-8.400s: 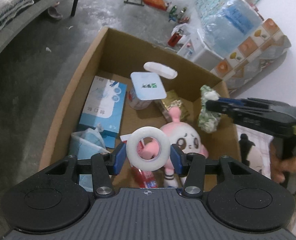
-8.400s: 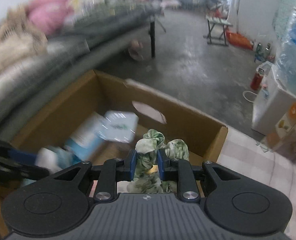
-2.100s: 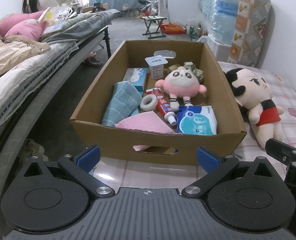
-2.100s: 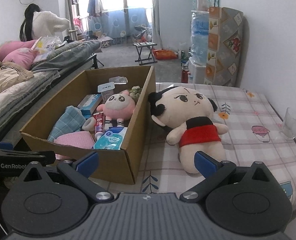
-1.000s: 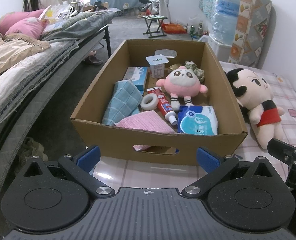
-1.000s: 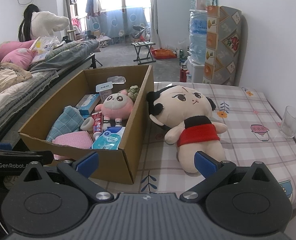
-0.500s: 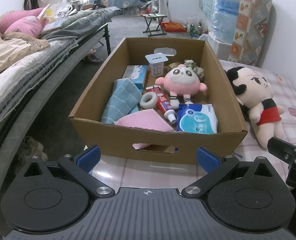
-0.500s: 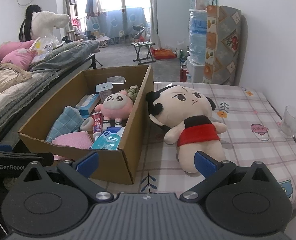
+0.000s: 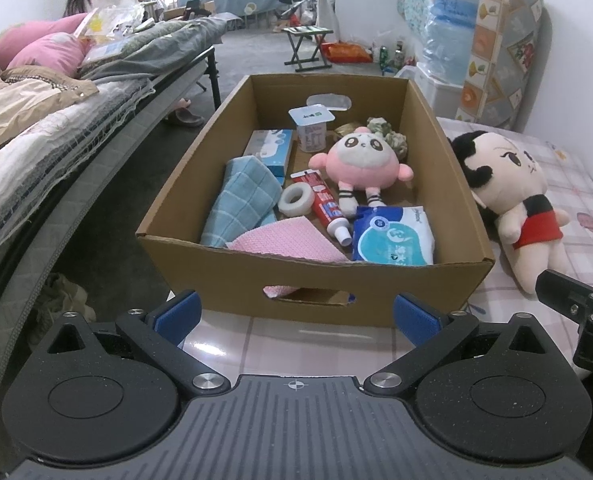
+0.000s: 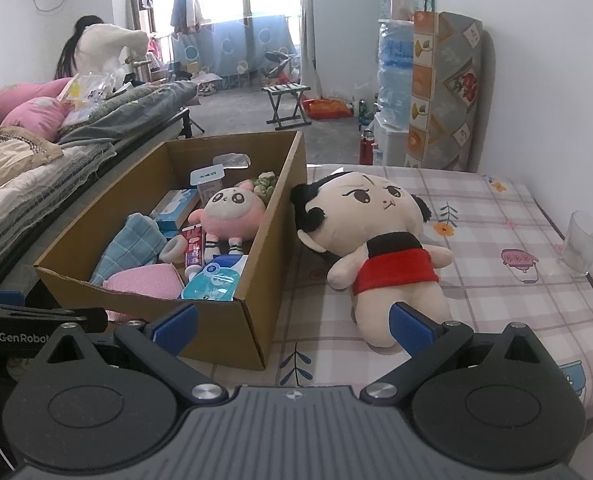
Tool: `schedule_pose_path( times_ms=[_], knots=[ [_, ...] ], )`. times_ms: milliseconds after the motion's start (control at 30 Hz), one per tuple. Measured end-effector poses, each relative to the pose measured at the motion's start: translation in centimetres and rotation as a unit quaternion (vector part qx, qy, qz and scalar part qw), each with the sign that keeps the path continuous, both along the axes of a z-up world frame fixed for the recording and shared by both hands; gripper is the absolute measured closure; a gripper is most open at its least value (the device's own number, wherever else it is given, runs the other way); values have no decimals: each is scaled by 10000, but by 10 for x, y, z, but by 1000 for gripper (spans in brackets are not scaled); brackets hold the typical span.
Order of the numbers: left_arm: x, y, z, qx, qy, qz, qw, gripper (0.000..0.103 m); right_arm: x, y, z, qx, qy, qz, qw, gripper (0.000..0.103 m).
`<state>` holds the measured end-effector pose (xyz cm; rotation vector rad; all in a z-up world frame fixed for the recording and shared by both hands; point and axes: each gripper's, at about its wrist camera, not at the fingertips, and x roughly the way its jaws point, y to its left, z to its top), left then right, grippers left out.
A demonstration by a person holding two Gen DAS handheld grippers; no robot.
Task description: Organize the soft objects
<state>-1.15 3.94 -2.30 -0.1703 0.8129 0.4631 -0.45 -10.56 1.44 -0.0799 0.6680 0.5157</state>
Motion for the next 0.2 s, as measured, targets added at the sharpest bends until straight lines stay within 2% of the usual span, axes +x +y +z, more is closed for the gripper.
schedule_pose_path(
  times_ms=[200],
  knots=[
    [0,-1,0,15,-7,-4,10000,0,0,1,0,-3,-1,-1,10000,79]
  ],
)
